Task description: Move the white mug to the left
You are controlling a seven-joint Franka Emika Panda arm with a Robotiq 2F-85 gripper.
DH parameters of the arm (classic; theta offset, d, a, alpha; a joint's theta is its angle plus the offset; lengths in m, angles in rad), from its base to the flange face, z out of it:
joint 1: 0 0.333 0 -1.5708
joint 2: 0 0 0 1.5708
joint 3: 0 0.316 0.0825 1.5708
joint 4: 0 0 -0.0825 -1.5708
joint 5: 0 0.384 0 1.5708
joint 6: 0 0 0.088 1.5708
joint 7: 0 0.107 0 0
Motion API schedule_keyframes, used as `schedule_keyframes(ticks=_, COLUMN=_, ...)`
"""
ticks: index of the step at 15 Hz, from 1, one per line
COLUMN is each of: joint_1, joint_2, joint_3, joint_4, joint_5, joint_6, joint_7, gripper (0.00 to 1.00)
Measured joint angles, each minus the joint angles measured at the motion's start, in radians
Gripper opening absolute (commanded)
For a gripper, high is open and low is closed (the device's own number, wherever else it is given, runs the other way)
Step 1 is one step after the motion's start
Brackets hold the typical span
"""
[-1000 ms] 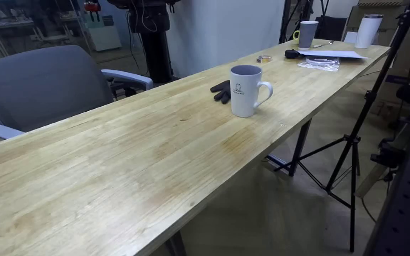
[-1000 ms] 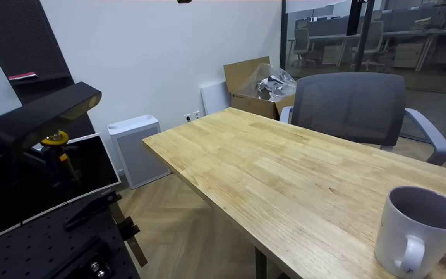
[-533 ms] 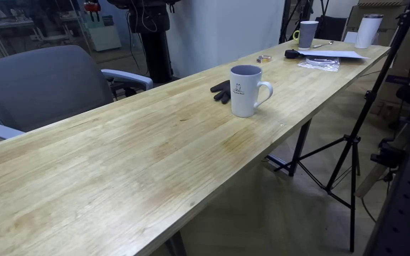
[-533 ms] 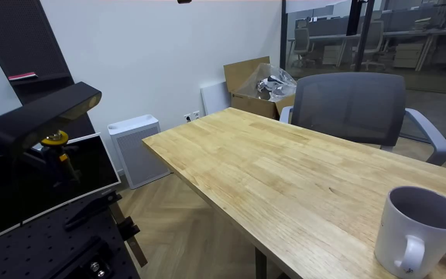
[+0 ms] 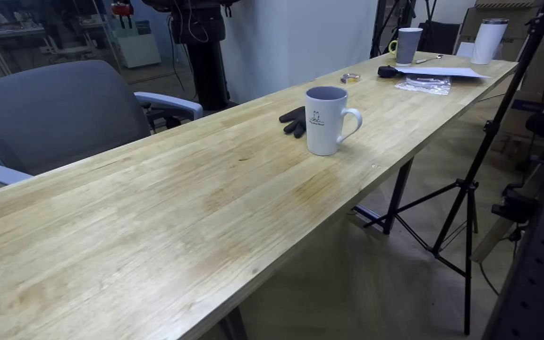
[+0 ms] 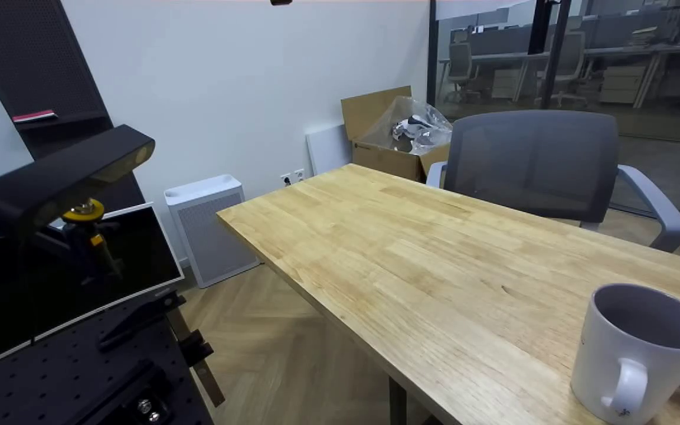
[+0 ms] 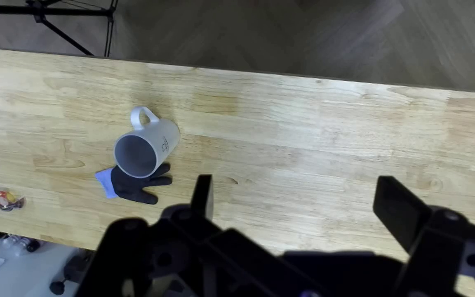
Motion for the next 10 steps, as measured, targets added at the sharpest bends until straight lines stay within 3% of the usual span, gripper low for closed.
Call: schedule_keyframes(ticks=10, joint_1=0.011, joint_2=0.002, joint_3=-0.015, joint_4=0.0, joint_5=0.001, joint_6=0.0, joint_7=-0.003, gripper=1.0)
